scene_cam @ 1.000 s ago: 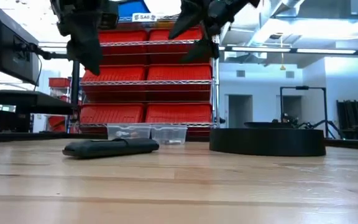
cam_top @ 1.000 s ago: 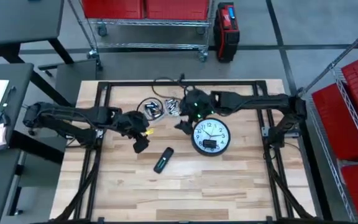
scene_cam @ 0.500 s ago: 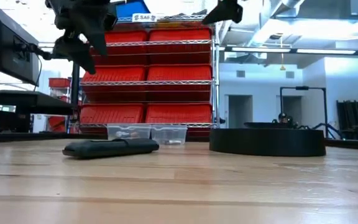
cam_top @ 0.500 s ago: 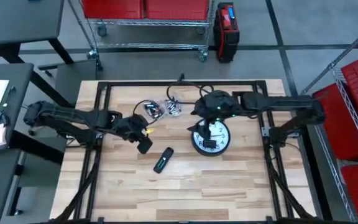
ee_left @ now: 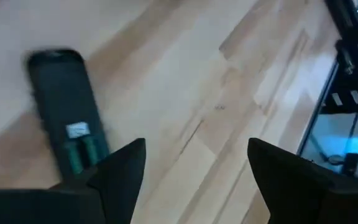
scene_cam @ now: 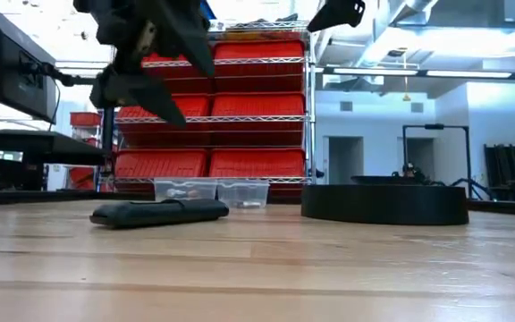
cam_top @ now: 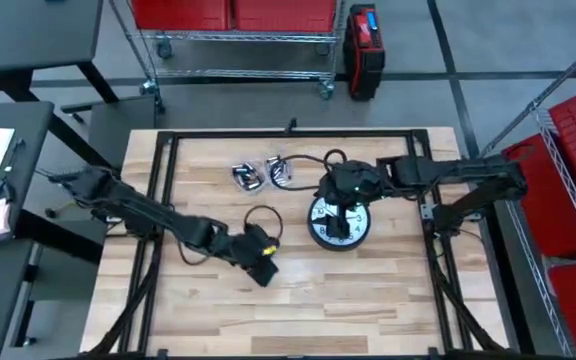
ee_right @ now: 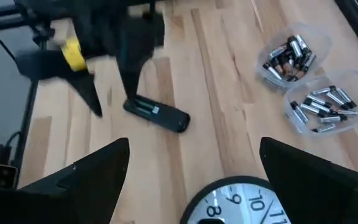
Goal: Insert battery
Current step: Insert the silver battery into the remote control
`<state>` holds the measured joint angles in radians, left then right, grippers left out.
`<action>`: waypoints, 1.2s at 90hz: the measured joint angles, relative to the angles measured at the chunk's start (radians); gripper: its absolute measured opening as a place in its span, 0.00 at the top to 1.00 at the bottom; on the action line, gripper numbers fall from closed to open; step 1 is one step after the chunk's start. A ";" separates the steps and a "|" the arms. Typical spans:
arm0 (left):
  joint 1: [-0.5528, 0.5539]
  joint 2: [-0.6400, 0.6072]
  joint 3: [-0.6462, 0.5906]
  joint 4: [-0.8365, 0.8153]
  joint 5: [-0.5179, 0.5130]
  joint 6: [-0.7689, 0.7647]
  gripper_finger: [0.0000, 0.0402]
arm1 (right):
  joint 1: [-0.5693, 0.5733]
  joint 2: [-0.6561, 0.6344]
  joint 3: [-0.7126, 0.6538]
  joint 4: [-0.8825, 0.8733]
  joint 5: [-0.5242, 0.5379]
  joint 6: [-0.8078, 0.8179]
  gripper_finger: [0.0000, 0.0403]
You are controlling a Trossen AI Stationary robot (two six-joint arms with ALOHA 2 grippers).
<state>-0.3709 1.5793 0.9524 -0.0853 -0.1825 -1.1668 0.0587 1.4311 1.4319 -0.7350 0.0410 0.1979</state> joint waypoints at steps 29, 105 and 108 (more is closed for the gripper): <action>-0.039 0.158 0.000 0.013 0.086 -0.073 0.35 | 0.000 0.000 0.000 -0.009 0.000 0.003 0.14; -0.046 -0.078 0.001 -0.367 0.130 0.056 0.35 | 0.006 0.002 0.001 -0.029 0.008 0.006 0.14; -0.046 -0.115 0.001 -0.387 0.129 0.049 0.35 | 0.006 0.004 0.001 -0.029 0.008 0.006 0.14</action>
<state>-0.4168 1.4647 0.9529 -0.4728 -0.0531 -1.1176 0.0648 1.4353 1.4330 -0.7642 0.0492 0.2039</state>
